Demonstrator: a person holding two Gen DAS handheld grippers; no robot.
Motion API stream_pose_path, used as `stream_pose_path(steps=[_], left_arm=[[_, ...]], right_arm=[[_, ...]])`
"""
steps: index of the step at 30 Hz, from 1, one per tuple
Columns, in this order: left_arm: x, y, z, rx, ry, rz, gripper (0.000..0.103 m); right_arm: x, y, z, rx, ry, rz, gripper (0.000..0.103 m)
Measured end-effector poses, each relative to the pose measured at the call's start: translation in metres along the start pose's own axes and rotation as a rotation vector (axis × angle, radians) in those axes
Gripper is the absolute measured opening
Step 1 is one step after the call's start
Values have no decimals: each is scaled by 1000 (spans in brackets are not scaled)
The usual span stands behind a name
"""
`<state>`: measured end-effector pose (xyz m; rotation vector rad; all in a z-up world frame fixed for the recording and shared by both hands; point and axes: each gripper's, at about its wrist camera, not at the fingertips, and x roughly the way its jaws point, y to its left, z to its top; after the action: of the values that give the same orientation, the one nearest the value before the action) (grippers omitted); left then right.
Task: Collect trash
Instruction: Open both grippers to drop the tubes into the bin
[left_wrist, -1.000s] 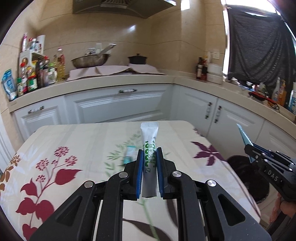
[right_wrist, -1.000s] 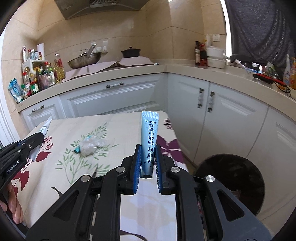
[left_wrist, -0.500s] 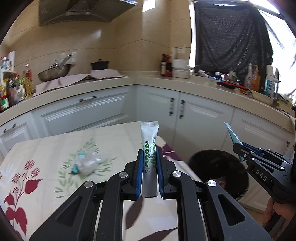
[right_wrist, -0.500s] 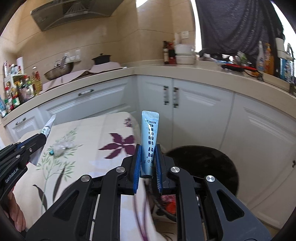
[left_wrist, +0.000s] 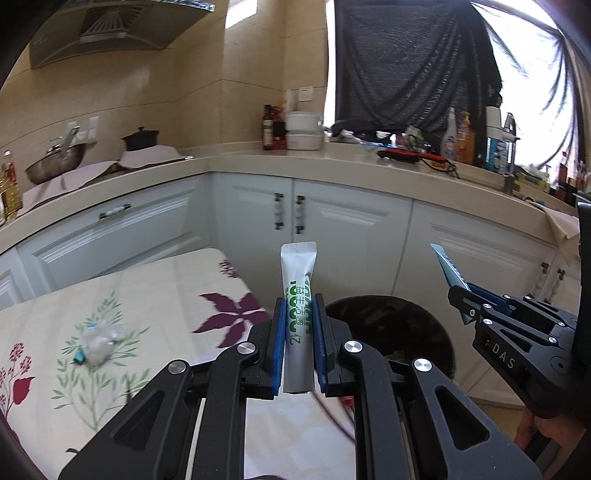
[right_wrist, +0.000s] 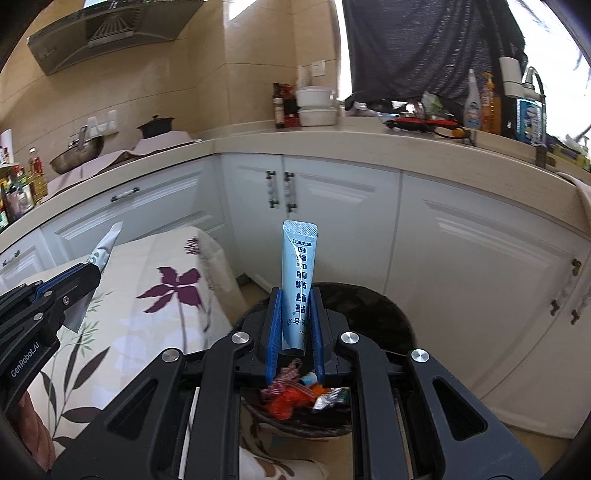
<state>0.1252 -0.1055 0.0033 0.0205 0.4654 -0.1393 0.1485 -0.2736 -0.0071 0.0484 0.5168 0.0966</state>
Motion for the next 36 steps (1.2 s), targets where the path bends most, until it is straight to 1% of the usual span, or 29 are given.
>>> stream_pose_path(steps=[5, 13, 27, 36], left_arm=[[11, -21, 4, 27, -7, -28, 15], [28, -40, 1, 50, 3, -60, 15], [65, -52, -4, 53, 51, -57, 15], [86, -58, -7, 56, 87, -54, 15]], right_arm=[[1, -18, -3, 25, 0, -31, 14], [9, -36, -4, 50, 5, -59, 15], [34, -51, -13, 69, 40, -80, 15], [52, -52, -15, 71, 61, -85, 15]])
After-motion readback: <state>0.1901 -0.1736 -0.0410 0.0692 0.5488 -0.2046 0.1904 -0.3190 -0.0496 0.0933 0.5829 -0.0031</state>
